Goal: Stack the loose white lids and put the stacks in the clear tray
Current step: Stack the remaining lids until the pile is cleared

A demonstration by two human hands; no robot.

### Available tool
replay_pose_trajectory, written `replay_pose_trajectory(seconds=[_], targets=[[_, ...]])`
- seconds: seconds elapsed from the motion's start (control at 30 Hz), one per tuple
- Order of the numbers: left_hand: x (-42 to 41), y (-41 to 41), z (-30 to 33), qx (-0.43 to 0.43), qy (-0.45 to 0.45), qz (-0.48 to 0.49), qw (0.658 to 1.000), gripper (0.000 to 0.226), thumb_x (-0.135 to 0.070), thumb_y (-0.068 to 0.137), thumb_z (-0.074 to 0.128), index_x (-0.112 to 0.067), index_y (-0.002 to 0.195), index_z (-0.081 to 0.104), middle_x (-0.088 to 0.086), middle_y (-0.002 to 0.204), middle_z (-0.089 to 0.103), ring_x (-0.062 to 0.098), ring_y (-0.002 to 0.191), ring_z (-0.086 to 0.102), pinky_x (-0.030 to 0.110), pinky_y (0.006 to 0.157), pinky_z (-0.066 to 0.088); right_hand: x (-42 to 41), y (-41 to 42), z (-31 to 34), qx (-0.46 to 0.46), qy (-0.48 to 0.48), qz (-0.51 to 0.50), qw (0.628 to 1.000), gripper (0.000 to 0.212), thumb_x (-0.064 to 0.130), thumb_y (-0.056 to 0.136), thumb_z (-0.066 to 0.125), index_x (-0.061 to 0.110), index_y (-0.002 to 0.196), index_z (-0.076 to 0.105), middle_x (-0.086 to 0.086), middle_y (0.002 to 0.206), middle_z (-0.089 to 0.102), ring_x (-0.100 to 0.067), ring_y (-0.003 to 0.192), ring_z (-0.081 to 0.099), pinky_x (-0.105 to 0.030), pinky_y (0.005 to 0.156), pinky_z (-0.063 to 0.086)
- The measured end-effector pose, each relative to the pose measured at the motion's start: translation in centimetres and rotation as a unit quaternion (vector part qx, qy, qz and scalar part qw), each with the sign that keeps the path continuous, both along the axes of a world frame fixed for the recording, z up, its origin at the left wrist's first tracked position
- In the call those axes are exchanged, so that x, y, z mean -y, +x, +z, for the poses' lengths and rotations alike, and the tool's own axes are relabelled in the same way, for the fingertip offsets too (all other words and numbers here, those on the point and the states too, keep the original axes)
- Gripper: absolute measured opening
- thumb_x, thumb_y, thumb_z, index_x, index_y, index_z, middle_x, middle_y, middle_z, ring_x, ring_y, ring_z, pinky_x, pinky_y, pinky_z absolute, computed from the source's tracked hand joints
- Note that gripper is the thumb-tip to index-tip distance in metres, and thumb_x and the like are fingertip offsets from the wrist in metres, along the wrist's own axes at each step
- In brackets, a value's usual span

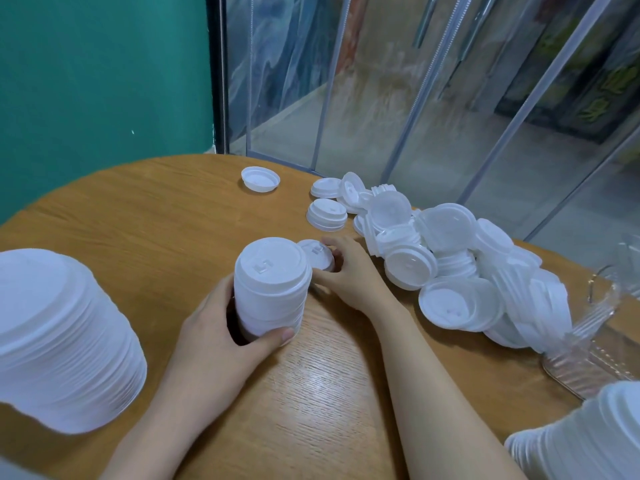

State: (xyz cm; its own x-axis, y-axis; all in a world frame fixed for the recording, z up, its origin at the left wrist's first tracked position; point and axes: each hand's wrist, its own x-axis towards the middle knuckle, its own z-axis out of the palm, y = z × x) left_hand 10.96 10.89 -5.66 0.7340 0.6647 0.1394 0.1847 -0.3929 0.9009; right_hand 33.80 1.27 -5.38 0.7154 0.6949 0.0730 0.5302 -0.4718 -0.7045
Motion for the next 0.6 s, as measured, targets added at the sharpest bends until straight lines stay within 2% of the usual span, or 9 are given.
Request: replay_pose_trajectory(seconds=[0.2, 0.37, 0.47, 0.6], targets=[[0.1, 0.0, -0.1, 0.0, -0.006, 0.002, 1.0, 0.074, -0.04, 0.064, 0.094, -0.047, 0.125, 0.053, -0.03, 0.119, 0.062, -0.022, 0.11, 0.05, 0.009, 0.084, 0.04, 0.0, 0.1, 0.0, -0.006, 0.014, -0.01, 1.0, 0.066, 0.044, 0.081, 0.085, 0.023, 0.138, 0.059, 0.01, 0.131, 0.059, -0.007, 0.115, 0.053, -0.027, 0.097, 0.045], [0.1, -0.2, 0.0, 0.001, -0.011, 0.0, 1.0, 0.069, -0.041, 0.063, 0.094, -0.051, 0.119, 0.053, -0.031, 0.118, 0.063, -0.02, 0.11, 0.051, 0.012, 0.084, 0.041, 0.0, -0.2, 1.8, -0.026, 0.105, -0.038, 0.993, 0.058, 0.042, 0.078, 0.089, 0.027, 0.129, 0.064, 0.012, 0.124, 0.062, -0.002, 0.11, 0.059, -0.02, 0.086, 0.049], [0.2, -0.3, 0.2, 0.005, -0.004, -0.003, 1.0, 0.067, -0.04, 0.064, 0.093, -0.052, 0.116, 0.053, -0.031, 0.116, 0.063, -0.021, 0.109, 0.051, 0.01, 0.083, 0.04, 0.1, -0.8, 4.3, -0.038, 0.16, -0.036, 0.986, 0.054, 0.038, 0.076, 0.091, 0.028, 0.124, 0.067, 0.013, 0.121, 0.067, 0.001, 0.109, 0.064, -0.018, 0.087, 0.052], [0.3, -0.2, 0.3, 0.014, -0.007, -0.004, 1.0, 0.067, -0.038, 0.065, 0.094, -0.053, 0.117, 0.054, -0.034, 0.115, 0.064, -0.019, 0.109, 0.053, 0.006, 0.082, 0.04, 0.3, -2.3, 7.9, -0.011, 0.19, 0.048, 0.98, 0.054, 0.036, 0.077, 0.091, 0.024, 0.125, 0.069, 0.008, 0.122, 0.068, -0.005, 0.113, 0.066, -0.028, 0.092, 0.056]])
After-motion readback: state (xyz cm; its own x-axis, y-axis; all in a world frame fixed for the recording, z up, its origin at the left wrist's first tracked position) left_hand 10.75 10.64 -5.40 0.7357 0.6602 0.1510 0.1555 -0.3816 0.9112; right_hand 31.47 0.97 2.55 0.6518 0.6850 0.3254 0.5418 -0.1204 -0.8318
